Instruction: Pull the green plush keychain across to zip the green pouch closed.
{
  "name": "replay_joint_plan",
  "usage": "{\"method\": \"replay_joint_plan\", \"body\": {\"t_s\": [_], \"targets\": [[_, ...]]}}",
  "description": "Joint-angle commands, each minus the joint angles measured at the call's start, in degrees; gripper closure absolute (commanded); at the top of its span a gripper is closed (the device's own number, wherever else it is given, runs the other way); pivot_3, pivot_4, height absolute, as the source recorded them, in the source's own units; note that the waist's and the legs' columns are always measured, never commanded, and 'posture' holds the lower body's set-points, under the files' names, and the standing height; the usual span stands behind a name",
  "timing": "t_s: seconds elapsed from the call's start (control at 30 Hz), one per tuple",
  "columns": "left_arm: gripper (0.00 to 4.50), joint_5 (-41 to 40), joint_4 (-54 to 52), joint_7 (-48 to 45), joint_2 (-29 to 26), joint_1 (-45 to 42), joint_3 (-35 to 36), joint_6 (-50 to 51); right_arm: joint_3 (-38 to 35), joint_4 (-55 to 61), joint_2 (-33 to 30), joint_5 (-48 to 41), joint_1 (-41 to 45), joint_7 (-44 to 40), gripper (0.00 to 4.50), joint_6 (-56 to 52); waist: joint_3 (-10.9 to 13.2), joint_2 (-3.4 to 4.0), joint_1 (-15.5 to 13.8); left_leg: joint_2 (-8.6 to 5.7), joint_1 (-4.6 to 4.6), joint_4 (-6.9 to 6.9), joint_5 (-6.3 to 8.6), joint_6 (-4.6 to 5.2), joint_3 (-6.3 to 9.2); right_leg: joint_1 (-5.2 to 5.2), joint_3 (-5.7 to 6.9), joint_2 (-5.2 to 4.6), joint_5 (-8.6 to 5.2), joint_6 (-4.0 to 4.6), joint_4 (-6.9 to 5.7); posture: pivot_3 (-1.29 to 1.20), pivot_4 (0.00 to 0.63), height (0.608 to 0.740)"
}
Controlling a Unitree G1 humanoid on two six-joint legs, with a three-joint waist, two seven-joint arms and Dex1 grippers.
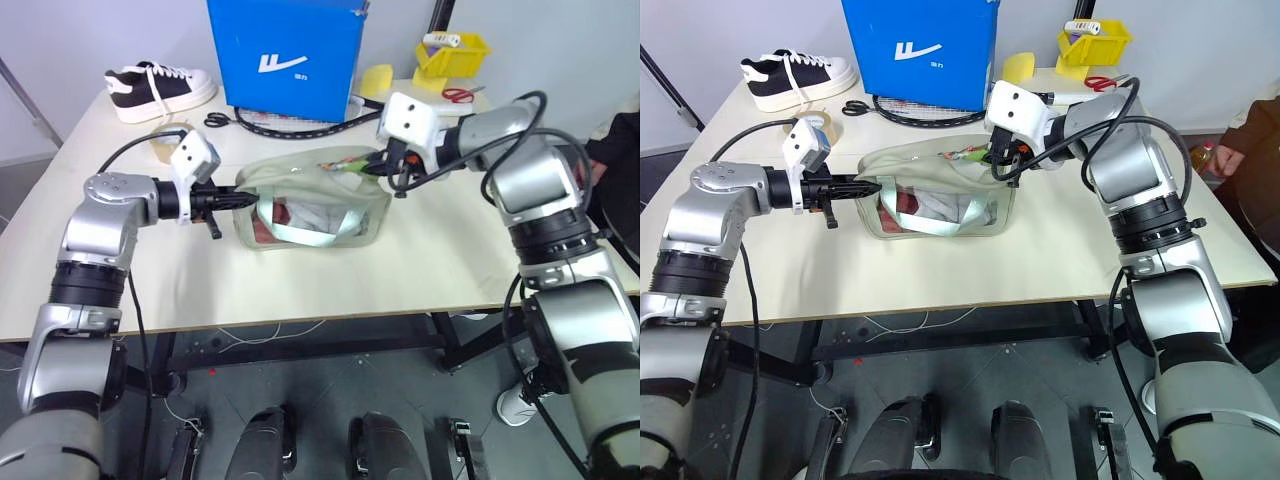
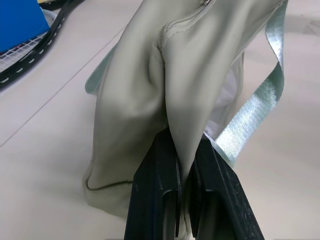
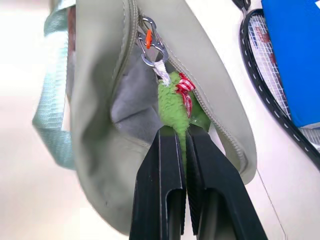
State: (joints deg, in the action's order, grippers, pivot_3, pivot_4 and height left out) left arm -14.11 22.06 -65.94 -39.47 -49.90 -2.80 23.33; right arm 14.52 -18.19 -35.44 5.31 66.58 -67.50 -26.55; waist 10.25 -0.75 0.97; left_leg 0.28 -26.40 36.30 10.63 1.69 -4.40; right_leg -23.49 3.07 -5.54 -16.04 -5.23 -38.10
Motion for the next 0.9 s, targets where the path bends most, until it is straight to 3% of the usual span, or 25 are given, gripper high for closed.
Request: {"method": "replay_joint_plan", "body": {"t_s": [0.03, 0.3, 0.63, 0.77, 0.9], "targets": [[4.5, 0.42, -0.03, 0.37, -0.67, -1.61, 0.99, -1.2, -2.53, 1.26, -3.64, -0.41, 1.88, 0.0, 4.49, -0.38, 0.0, 0.0, -0.18, -0.01, -0.01, 0.0, 0.0, 0.0, 0.0, 0.0, 0.0, 0.0, 0.0, 0.0, 0.0, 0.0, 0.15, 0.74], [4.5, 0.54, 0.69, 0.35, -0.33, -1.55, 0.83, -1.89, -3.21, -4.38, -8.3, 1.11, 3.62, 2.83, 4.49, 2.95, 0.0, 0.0, -0.07, 0.0, -0.02, 0.0, 0.0, 0.01, 0.0, -0.02, 0.0, -0.04, 0.0, 0.01, 0.02, 0.0, 0.15, 0.74], [4.5, 0.37, 0.2, -0.26, -0.72, -1.18, 0.66, -1.57, -3.42, -20.75, -13.86, 4.38, 2.75, 9.67, 4.49, 13.4, 0.02, 0.01, -0.02, -0.02, -0.03, -0.01, 0.01, 0.02, -0.04, -0.02, -0.02, -0.06, 0.0, 0.01, 0.06, 0.0, 0.15, 0.74], [4.5, 0.27, 0.06, -0.31, -0.78, -1.11, 0.72, -1.49, -3.97, -24.01, -13.69, 3.88, 1.42, 10.84, 4.49, 14.34, 0.04, 0.06, -0.01, 0.0, -0.03, -0.02, 0.01, 0.01, -0.05, -0.02, -0.02, -0.01, 0.0, 0.01, 0.05, 0.0, 0.15, 0.74], [4.5, 0.14, -0.35, -0.32, -0.85, -0.96, 0.67, -1.21, -5.25, -17.88, -10.1, 0.75, -6.6, 11.5, 4.49, 10.07, 0.03, 0.03, -0.12, 0.01, -0.02, 0.0, 0.01, 0.02, -0.04, 0.03, 0.0, 0.0, 0.0, 0.0, 0.08, 0.0, 0.15, 0.74]]}}
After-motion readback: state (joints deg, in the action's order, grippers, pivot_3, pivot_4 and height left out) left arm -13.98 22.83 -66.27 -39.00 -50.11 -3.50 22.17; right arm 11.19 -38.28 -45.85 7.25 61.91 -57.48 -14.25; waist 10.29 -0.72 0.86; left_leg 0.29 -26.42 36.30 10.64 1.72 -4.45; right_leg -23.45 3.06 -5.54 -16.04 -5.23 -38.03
